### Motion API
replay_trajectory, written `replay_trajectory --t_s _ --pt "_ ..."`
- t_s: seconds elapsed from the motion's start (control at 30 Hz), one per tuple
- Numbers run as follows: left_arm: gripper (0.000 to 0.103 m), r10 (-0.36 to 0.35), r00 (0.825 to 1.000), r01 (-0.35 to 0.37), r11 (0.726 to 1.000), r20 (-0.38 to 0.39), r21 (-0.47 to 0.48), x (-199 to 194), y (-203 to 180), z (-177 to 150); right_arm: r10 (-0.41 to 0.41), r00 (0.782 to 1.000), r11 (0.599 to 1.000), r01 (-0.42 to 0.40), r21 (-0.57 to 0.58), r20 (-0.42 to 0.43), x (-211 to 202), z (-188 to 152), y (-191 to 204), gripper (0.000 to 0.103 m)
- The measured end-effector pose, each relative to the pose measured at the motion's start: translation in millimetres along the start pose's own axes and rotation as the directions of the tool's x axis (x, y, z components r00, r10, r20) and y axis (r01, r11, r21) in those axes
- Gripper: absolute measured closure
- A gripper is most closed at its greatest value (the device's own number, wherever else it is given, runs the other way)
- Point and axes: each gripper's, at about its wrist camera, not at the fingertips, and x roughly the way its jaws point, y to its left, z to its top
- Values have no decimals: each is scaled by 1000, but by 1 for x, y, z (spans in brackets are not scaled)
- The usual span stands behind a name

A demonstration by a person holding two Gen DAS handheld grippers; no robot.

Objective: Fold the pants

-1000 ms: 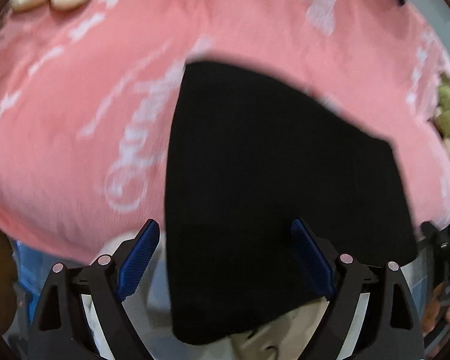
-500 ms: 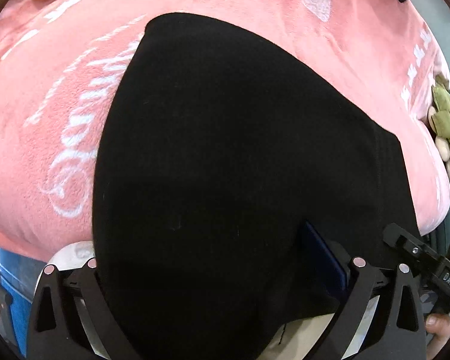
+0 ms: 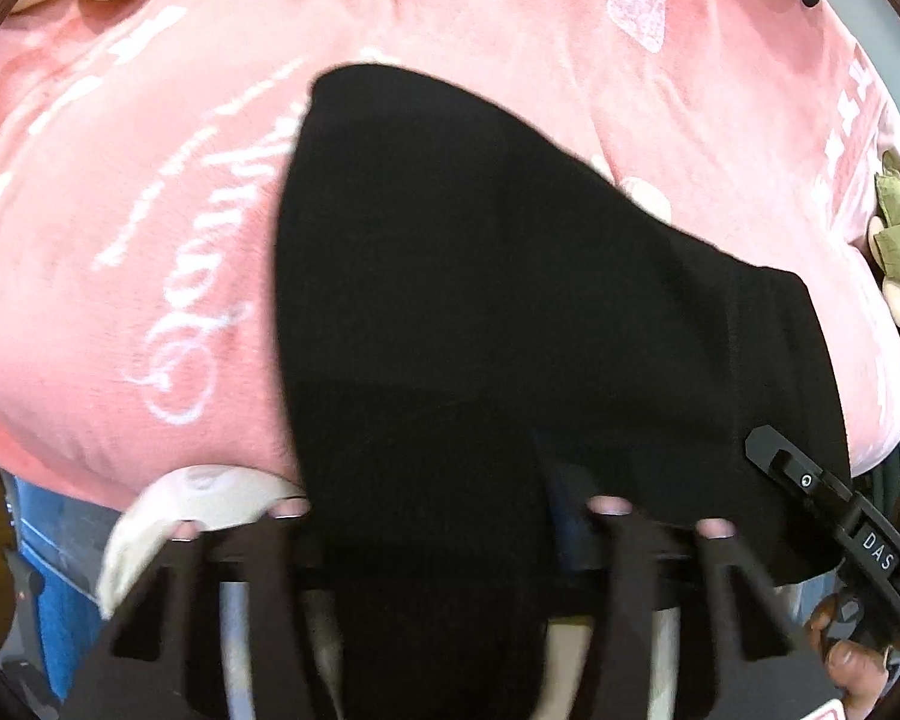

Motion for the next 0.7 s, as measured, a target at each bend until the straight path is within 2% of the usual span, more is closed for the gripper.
replay_trajectory --t_s 0.1,0.2,0.27,0.37,0.47,0.57,0.63,0.7 --pt "73 -57 998 57 998 6 -7 -19 3 -4 24 1000 1000 -24 -17 2 -15 -2 11 64" --pt "74 -126 992 126 992 -3 -19 -43 13 -15 44 999 998 -44 -40 -8 -36 -11 18 64" --pt "74 -143 990 142 990 -6 -11 -55 21 -29 52 998 998 -53 -38 -22 -48 -20 18 64" --pt "74 -137 990 137 990 -40 17 -59 20 -51 35 997 999 -37 -37 -63 -51 -41 14 64" --pt "72 -82 993 85 996 -82 37 -42 14 -68 -2 995 1000 2 -8 -99 -36 -56 2 64" --pt "56 -34 994 35 999 -107 13 -27 17 -72 0 996 1000 0 7 -86 -32 -58 -4 61" --pt "45 -36 993 36 999 -113 -5 -19 20 -71 -12 996 1000 11 -11 -91 -32 -57 -3 60" --pt "43 -25 994 27 1000 -108 15 -16 17 -69 -10 996 1000 10 -8 -88 -32 -57 -3 58"
